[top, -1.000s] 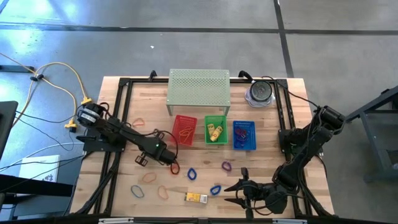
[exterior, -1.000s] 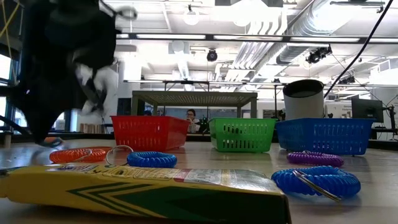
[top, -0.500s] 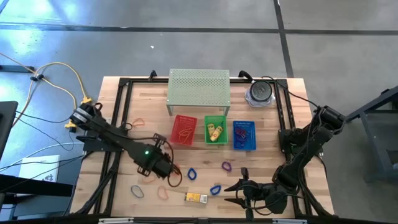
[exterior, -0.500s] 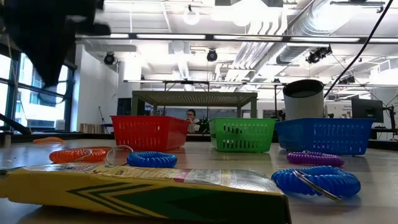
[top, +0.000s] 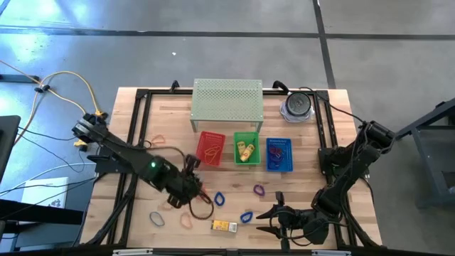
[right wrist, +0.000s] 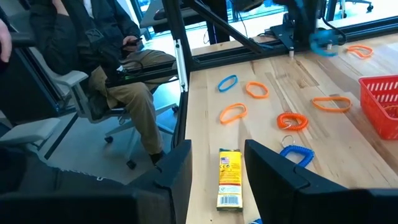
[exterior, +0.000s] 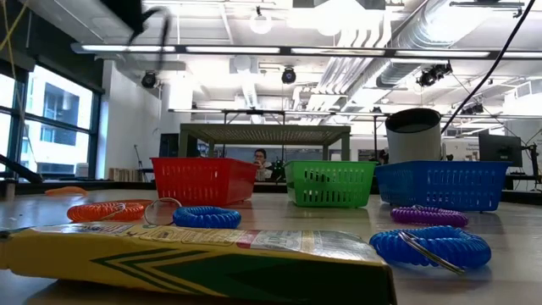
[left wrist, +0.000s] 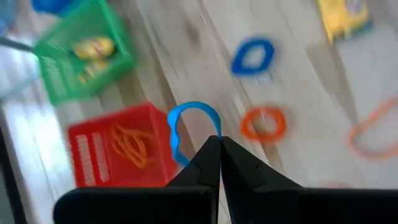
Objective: Pick & Place Office Desk Supplies
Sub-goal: Put the top blue rubber band into the red bin
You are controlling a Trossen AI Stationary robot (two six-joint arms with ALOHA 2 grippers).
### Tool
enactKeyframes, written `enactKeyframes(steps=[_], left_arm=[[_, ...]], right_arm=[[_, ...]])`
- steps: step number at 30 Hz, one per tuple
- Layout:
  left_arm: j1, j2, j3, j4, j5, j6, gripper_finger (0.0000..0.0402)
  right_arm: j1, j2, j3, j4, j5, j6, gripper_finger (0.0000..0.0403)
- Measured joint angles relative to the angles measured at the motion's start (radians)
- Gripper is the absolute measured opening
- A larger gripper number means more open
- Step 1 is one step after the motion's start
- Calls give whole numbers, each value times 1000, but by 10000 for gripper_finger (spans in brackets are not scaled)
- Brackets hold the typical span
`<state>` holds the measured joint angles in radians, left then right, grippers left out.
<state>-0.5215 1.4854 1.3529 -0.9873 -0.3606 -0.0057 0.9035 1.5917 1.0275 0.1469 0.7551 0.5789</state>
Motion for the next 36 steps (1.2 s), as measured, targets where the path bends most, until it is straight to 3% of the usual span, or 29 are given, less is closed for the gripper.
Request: enactKeyframes(steps=[8,12,18,23,36], left_arm=[[248,-41,-5,67,119,59,1],[399,-42,-83,180,246,90,1],[563,-42,-199,300,353,87,1],[617,-42,-279,423,421,83,1],[652,-31,-355,469,382,26,1]], right_arm=[[0,0,0,1,0,0,135],[0,12,0,6,1,1,135],[0,34,0,25,-29,0,135],[1,35,0,25,-30,1,135],[6,35,0,31,-25,42,135]])
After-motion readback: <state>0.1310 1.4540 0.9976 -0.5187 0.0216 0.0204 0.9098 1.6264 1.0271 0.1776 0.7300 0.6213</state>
